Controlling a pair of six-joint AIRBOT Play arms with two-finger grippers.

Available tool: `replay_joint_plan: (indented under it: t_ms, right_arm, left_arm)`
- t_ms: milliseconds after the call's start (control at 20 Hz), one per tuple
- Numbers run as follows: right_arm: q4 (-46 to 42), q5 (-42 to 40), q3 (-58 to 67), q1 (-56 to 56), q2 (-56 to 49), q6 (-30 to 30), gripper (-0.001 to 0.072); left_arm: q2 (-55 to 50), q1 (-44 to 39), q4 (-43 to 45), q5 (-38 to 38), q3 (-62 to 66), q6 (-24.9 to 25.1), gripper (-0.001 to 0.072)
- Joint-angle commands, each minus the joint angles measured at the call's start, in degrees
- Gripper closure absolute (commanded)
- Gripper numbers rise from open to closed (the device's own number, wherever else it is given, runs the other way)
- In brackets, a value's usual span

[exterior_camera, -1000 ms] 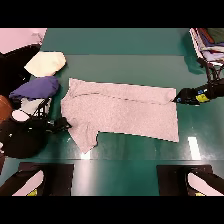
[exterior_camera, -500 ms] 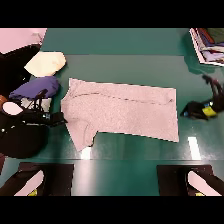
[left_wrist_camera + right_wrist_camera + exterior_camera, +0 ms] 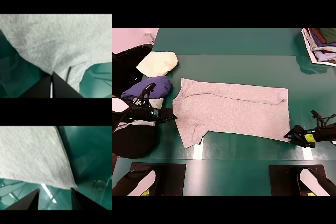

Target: Fold the shirts.

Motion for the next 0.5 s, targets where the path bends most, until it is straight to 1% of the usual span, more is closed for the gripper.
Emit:
replay_joint_plan:
  t_ms: [0, 50, 100, 150, 200, 300, 450]
  right_arm:
    - [2.23, -5.22, 0.07, 3.65, -3.69, -0.5, 0.0337]
    - [2.14, -5.53, 1.36, 5.05, -4.83, -0.52, 0.0486]
    - [2.12, -5.75, 2.75, 6.64, -5.81, -0.52, 0.0556]
    - [1.92, -5.7, 3.98, 7.96, -6.51, -0.52, 0.0562]
    - [0.46, -5.46, 5.27, 9.31, -7.06, -0.5, 0.0692]
    - [-3.91, -3.76, 7.21, 12.37, -6.95, -0.26, 0.0701]
    - [-13.49, 5.33, 9.94, 15.61, -1.77, -0.17, 0.0701]
  left_arm:
    - [0.07, 0.02, 0.22, -0.04, 0.15, 0.02, 0.0686]
    - [0.07, 0.02, 0.98, -0.22, 0.2, 0.0, 0.0686]
    - [0.09, 0.02, 2.58, -0.7, 0.5, -0.07, 0.0686]
    - [0.22, 0.02, 4.26, -1.6, 1.01, -0.55, 0.0687]
    - [0.35, 0.02, 5.66, -2.91, 1.6, -0.7, 0.0687]
    - [0.59, 0.02, 8.24, -6.32, 2.54, -2.01, 0.0688]
    - [7.06, 0.02, 11.91, -11.56, 2.29, -5.2, 0.0688]
